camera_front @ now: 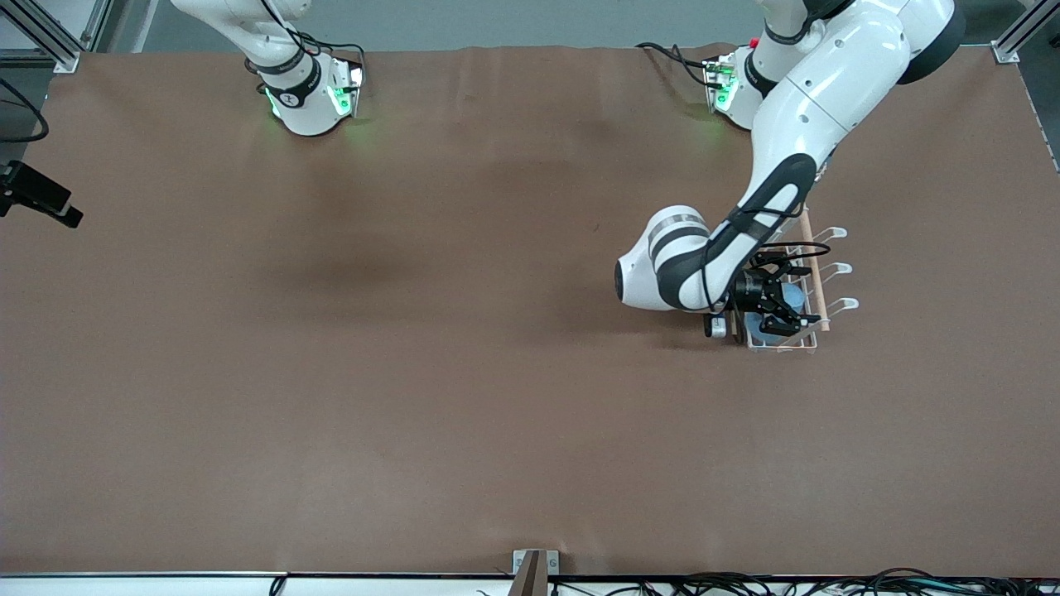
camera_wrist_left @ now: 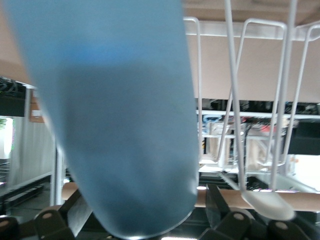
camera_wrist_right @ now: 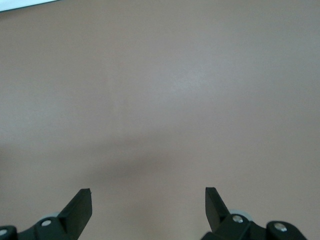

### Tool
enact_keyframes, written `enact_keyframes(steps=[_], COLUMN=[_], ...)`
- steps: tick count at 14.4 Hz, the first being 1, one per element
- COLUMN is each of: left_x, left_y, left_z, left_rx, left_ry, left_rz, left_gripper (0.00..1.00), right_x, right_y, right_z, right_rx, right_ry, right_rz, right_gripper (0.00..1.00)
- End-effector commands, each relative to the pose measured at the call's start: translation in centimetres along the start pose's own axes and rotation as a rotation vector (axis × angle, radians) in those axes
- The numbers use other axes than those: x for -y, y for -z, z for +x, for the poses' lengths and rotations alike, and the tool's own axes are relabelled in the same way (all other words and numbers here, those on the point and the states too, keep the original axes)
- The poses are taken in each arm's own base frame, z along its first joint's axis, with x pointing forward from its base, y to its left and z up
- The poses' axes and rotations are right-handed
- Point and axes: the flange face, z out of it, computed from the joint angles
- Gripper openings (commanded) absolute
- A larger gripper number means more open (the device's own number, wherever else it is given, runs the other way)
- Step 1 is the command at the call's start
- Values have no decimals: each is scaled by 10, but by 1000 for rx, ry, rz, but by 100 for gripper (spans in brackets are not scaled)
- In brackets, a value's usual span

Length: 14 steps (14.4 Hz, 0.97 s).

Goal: Hang cup on cup holder

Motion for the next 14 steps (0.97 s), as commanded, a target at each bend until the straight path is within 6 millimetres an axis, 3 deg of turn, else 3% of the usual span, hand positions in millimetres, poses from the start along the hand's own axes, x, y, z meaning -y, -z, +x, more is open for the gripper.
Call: enact_keyframes(steps=[1, 9, 14], left_x=[11, 48, 72], left_y=[-1, 20, 8], left_z=[-23, -151, -245], left_rx=[32, -165, -428], left_ry=[54, 252, 750], left_rz=[-60, -250, -524], left_gripper=[100, 100, 100], right_x=[2, 11, 9], right_y=[6, 7, 7], right_z=[0, -2, -2], right_rx=[-5, 7, 9], right_ry=[-1, 20, 9], right_rz=[-18, -60, -51], right_gripper=[100, 100, 100])
